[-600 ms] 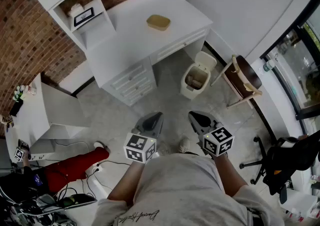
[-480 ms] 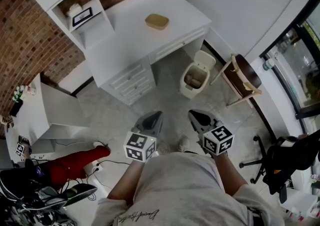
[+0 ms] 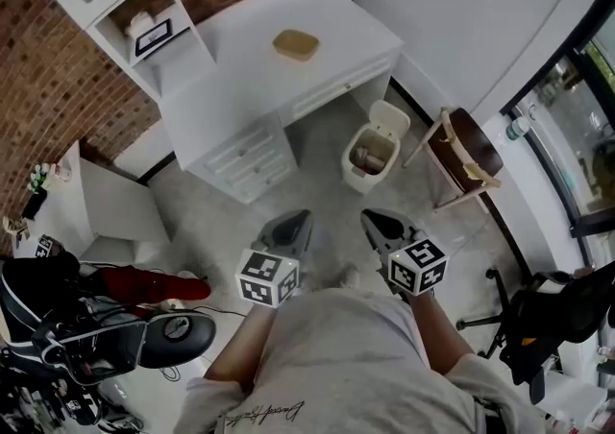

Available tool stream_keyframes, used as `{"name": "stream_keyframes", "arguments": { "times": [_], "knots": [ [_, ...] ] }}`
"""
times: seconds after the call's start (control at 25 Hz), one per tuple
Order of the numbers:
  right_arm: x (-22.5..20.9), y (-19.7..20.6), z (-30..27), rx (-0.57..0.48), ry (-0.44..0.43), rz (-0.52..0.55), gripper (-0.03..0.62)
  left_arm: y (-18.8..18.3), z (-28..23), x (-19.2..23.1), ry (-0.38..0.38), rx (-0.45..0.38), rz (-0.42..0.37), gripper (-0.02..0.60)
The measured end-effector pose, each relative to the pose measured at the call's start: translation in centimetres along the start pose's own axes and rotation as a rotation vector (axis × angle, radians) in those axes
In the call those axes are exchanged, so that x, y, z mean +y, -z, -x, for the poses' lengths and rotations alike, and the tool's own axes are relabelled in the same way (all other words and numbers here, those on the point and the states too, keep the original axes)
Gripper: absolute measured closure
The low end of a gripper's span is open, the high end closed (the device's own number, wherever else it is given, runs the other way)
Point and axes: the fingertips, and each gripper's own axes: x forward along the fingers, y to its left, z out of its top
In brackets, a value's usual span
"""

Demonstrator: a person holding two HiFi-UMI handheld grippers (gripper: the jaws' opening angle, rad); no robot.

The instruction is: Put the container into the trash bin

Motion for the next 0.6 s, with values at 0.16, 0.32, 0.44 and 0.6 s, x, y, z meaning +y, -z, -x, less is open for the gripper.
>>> {"name": "stream_keyframes", "arguments": {
  "times": [0.16,0.32,0.44,0.6],
  "knots": [
    [-1.7,-0.1,0.2,-0.001,-0.039,0.017,0.565,-0.1,-1.7,-0.9,-0.020,-0.005,0.005,0.565],
    [-3.6,0.0,0.4,0.012,-0.057,0.014,0.565,-0.3,-3.6,-1.7,-0.029,-0.005,0.010,0.565],
    [-4.9,-0.1,-0.1,0.015,-0.065,-0.001,0.565,-0.4,-4.7,-1.6,-0.033,0.001,0.011,0.565],
    [-6.6,-1.1,-2.1,0.025,-0.078,0.007,0.565,-1.6,-6.4,0.2,-0.048,-0.005,0.016,0.565]
  ]
}}
